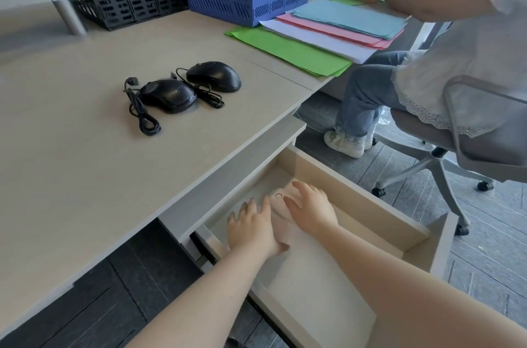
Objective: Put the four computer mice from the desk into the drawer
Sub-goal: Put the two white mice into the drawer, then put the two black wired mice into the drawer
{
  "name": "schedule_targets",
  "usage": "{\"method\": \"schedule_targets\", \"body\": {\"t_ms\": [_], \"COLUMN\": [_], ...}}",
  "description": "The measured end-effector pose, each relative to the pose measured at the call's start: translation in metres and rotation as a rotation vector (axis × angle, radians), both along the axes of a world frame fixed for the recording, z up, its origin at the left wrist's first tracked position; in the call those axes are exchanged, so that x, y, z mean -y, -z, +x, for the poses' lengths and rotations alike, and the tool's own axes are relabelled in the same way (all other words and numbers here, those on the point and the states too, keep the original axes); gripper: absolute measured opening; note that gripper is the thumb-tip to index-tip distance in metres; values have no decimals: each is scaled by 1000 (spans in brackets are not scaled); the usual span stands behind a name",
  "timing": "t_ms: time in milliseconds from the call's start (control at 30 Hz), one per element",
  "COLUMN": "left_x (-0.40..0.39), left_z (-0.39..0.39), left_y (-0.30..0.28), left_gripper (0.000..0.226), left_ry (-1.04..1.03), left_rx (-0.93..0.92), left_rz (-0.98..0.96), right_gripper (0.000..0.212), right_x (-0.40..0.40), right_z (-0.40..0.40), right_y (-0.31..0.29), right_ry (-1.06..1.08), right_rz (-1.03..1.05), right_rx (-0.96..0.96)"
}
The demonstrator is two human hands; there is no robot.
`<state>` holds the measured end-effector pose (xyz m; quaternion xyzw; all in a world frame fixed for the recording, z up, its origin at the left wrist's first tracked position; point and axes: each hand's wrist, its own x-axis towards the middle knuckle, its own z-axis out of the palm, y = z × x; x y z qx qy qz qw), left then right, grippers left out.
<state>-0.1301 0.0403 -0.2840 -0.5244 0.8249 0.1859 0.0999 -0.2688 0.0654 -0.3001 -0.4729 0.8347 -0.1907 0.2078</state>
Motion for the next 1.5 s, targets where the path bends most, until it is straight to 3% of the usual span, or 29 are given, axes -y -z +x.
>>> {"method": "schedule_targets", "body": {"t_ms": [67,133,167,233,333,433,567,667,833,1000,1200,1400,1500], "left_x": [-2,-1,-1,2,8,28,78,115,147,166,172,144,122], "left_z": [2,4,4,5,9,21,51,74,95,88,83,73,67], "left_y": [-16,-37,-49,-76,-116,-149,-160,-155,-144,-144,-140,-141,-139], "left_gripper": [95,54,34,18,25,31,59,81,102,95,77,72,75], "left_ry": [22,64,78,68,15,-43,-249,-427,-482,-444,-424,-407,-385], "left_rx": [-37,-112,-169,-367,-701,-830,-645,-519,-427,-398,-465,-528,-560], "left_rz": [-24,-131,-193,-305,-472,-594,-676,-590,-481,-431,-421,-435,-431], "right_gripper": [40,32,30,29,33,34,43,54,68,69,48,39,48], "right_x": [0,1,1,4,12,32,72,107,159,187,184,158,136], "right_z": [-1,-1,1,9,27,44,59,62,62,64,70,83,89], "right_y": [-18,-42,-55,-81,-116,-142,-162,-171,-173,-171,-173,-181,-191], "right_ry": [29,46,46,35,30,9,-47,-57,-66,-142,-162,-82,-24], "right_rz": [-84,-224,-296,-453,-673,-762,-636,-507,-389,-311,-359,-394,-389], "right_rx": [-8,-11,-16,-48,-61,-89,-68,14,61,-22,-45,90,249]}}
